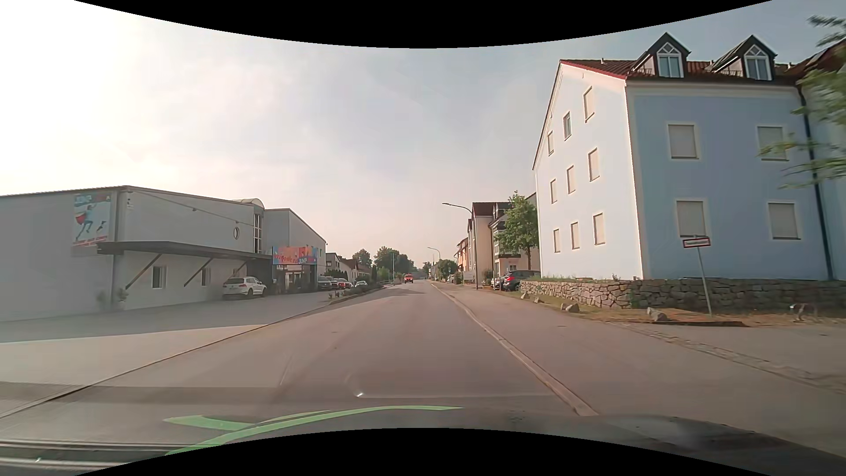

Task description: Follow the waypoints while adhering to traffic rules and regulations

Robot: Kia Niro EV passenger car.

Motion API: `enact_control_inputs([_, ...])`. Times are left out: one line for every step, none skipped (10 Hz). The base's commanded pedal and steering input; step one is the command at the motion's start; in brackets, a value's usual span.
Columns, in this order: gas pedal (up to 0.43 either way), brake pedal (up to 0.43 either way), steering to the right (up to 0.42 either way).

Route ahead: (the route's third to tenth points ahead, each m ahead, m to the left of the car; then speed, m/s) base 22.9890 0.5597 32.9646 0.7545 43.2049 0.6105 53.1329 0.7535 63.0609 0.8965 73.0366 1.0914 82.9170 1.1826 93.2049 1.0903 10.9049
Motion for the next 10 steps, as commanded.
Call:
enact_control_inputs([0.087, 0.0, -0.001])
enact_control_inputs([0.098, 0.0, -0.001])
enact_control_inputs([0.098, 0.0, 0.001])
enact_control_inputs([0.098, 0.0, 0.001])
enact_control_inputs([0.098, 0.0, 0.002])
enact_control_inputs([0.098, 0.0, 0.002])
enact_control_inputs([0.098, 0.0, 0.002])
enact_control_inputs([0.098, 0.0, 0.002])
enact_control_inputs([0.098, 0.0, 0.002])
enact_control_inputs([0.098, 0.0, 0.001])
